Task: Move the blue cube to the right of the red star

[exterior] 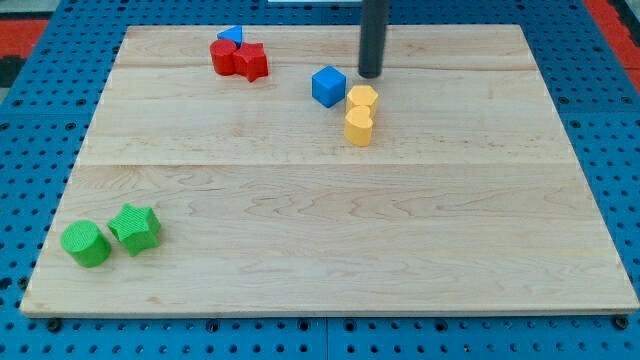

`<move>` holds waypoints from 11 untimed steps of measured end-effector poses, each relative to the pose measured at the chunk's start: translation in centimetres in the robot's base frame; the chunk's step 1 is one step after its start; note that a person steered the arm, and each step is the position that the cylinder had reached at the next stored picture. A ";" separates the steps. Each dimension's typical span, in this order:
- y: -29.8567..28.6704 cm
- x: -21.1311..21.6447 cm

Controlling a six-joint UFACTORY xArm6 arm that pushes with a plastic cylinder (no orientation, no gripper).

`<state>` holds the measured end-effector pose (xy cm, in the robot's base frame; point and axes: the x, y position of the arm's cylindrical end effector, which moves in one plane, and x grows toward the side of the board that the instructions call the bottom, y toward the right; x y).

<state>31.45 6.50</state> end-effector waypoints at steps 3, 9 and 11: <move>-10.7 -2.6; -7.6 -8.9; -19.1 -12.3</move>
